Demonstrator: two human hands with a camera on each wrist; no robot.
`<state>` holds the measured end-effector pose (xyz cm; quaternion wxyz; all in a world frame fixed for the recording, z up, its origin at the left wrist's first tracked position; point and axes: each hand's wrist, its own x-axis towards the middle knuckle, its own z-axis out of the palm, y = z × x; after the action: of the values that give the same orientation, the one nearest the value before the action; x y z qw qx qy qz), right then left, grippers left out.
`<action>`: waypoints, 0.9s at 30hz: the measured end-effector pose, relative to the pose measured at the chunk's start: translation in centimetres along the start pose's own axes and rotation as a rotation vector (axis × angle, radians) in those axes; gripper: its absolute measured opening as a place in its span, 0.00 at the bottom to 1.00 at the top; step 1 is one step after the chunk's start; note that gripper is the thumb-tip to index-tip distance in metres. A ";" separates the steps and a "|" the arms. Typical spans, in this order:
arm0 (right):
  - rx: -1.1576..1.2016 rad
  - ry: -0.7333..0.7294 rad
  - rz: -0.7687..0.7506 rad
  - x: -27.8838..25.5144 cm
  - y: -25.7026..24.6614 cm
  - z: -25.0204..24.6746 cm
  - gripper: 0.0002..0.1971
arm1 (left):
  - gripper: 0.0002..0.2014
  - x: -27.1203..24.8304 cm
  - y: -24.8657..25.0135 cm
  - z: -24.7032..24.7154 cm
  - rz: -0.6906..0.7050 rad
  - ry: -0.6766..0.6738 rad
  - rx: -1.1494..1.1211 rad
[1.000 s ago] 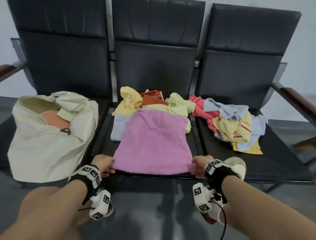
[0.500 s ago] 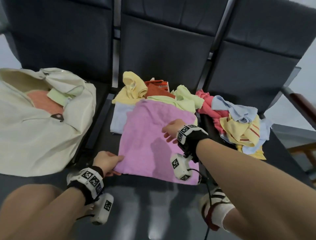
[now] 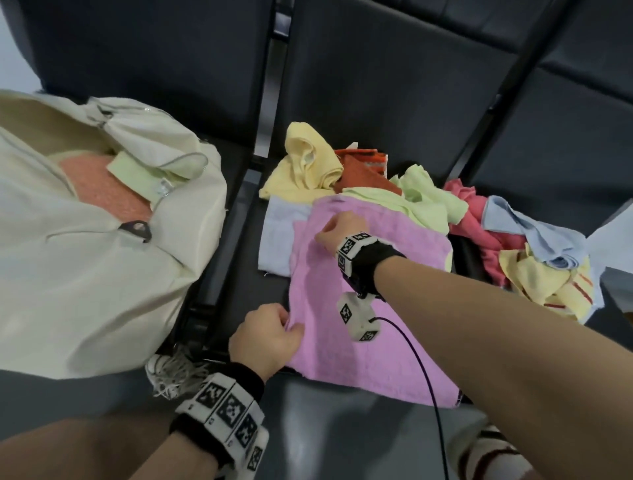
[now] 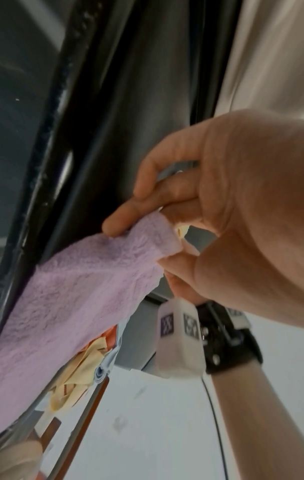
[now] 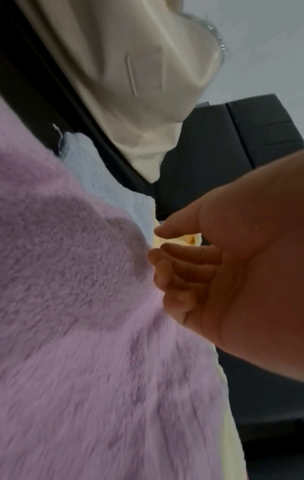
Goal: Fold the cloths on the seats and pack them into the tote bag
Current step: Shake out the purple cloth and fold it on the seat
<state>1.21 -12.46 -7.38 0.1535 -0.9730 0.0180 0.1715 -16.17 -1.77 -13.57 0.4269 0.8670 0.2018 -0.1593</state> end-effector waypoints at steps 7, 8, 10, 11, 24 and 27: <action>-0.236 0.021 0.025 3.1 -3.2 2.7 0.30 | 0.12 -0.5 0.4 0.4 0.111 0.013 -0.027; -0.277 -0.005 0.035 3.5 -3.4 2.9 0.28 | 0.12 -0.6 0.5 0.4 0.131 0.021 -0.010; -0.296 -0.057 0.036 3.7 -3.4 3.1 0.24 | 0.13 -1.1 0.7 0.4 0.163 0.041 0.012; -0.311 -0.066 0.036 3.8 -3.4 3.3 0.22 | 0.14 -1.2 0.7 0.4 0.172 0.043 0.007; -0.056 0.033 0.115 3.8 -3.6 1.3 0.25 | 0.11 -1.9 1.8 0.7 0.216 0.080 -0.052; 0.056 0.078 0.076 3.6 -3.2 0.4 0.19 | 0.11 -2.2 2.1 0.8 0.255 0.114 -0.066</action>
<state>4.70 -9.20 -8.04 0.1733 -0.9729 0.0655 0.1387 -17.18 -4.08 -11.66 0.4599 0.8787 0.1192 -0.0477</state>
